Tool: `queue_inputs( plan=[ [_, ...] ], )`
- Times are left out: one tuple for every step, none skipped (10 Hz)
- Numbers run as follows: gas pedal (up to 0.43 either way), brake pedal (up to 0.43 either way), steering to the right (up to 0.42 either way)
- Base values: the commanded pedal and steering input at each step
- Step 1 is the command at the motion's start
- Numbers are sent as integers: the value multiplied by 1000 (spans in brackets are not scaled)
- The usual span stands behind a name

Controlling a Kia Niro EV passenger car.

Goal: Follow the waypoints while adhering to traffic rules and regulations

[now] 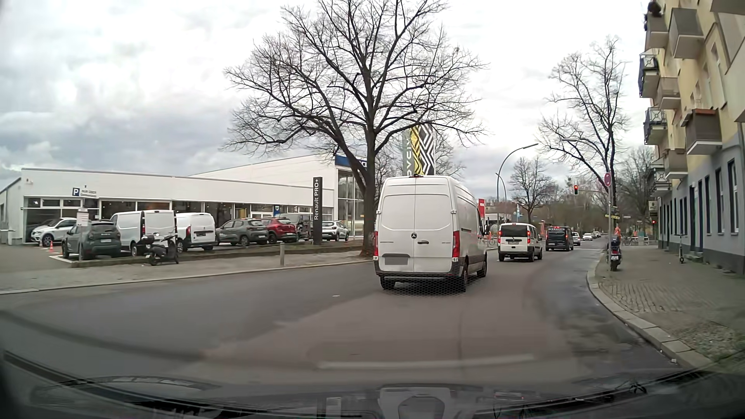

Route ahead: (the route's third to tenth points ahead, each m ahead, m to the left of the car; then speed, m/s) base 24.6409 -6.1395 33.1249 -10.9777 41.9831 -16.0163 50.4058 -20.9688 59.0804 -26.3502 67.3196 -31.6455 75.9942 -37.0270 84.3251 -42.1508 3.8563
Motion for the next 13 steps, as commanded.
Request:
queue_inputs(
  plan=[
    [0,12,156],
    [0,12,164],
    [0,12,170],
    [0,12,173],
    [0,12,173],
    [0,12,172],
    [0,12,171],
    [0,12,171],
    [0,12,171],
    [0,12,171],
    [0,12,170],
    [0,12,166],
    [0,12,159]
  ],
)
